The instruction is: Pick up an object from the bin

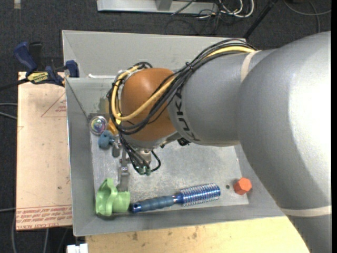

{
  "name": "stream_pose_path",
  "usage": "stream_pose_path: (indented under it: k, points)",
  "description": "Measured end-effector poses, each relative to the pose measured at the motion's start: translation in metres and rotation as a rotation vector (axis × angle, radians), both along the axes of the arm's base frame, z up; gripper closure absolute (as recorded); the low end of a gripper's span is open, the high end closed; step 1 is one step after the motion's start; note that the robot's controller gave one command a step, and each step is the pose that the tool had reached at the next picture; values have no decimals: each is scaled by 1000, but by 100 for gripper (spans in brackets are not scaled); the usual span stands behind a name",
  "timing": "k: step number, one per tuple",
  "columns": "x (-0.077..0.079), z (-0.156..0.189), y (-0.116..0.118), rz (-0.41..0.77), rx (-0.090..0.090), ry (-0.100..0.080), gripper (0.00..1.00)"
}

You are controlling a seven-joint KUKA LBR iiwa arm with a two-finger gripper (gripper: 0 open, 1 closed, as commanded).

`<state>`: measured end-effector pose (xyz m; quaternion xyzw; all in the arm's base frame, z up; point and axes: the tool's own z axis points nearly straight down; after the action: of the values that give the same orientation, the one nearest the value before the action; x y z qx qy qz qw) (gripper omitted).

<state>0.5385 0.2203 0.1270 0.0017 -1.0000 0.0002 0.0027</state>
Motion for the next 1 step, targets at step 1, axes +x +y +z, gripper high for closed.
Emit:
stream_pose_path:
  k: [1]
  points:
    - [-53,-56,-7,13,-3,-3,0]
